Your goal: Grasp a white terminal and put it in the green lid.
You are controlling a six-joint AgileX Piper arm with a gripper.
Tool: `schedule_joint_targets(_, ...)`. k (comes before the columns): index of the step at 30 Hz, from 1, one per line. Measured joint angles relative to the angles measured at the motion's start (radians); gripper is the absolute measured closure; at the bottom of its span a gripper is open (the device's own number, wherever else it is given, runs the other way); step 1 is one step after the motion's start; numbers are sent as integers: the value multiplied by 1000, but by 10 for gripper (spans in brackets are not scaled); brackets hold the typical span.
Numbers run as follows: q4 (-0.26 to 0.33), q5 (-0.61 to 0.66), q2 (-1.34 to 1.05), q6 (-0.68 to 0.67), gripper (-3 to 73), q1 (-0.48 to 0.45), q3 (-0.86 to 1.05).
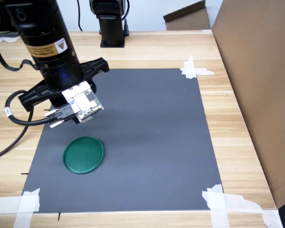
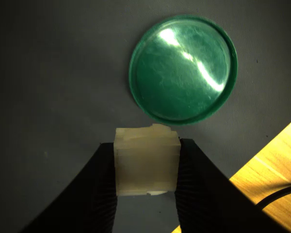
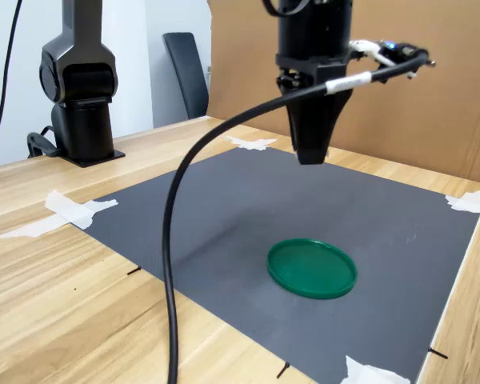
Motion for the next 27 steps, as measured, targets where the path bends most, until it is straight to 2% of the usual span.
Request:
schedule_joint_targets(8, -20, -108, 4, -15, 427, -41, 53)
schedule_joint_targets(13, -23, -164, 85, -16, 427, -41, 53)
schedule_joint_targets(22, -23, -211, 133, -52, 427, -41, 53)
schedule_joint_targets(27, -29, -204, 163, -93, 427, 0, 53)
